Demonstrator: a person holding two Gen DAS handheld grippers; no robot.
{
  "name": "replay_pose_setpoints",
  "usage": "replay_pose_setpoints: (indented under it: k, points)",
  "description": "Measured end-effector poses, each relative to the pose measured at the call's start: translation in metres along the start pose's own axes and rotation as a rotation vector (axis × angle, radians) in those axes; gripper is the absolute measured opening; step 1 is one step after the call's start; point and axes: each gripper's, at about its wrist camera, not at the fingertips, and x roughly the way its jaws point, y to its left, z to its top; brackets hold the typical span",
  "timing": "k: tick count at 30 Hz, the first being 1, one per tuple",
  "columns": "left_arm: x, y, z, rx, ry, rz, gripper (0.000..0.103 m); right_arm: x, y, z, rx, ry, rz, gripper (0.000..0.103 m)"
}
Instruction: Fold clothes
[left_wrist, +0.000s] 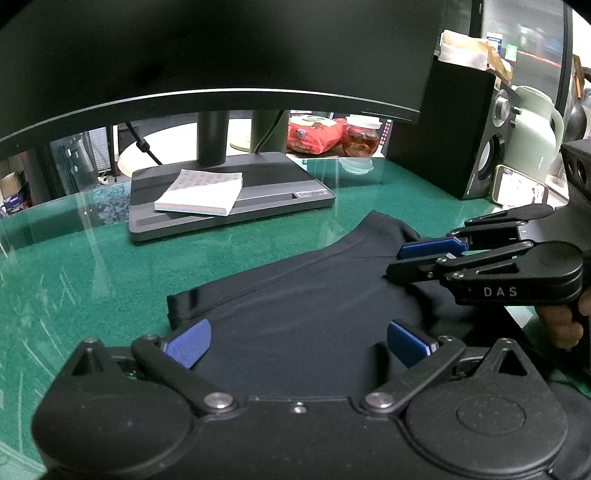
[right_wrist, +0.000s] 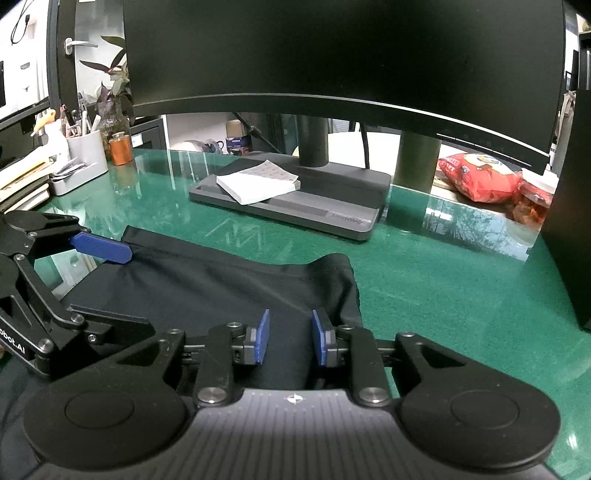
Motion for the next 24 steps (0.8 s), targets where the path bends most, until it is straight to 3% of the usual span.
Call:
replay_pose_setpoints:
  k: [16,20,24]
  points:
    - [0.0,-0.003,0.0,0.018,0.001,0.007,0.102,0.0,0.0,0.0,-0.004,-0.002,0.001,0.025]
    - [-0.007,-0.006,0.005,0.009,-0.002,0.017,0.102,-0.011,0.007,0.004,-0.011,-0.015,0.009,0.026]
    - [-0.028,-0.018,0.006,0.025,-0.021,-0.023,0.102,-0.026,0.015,0.004,-0.017,-0.022,0.036,0.026]
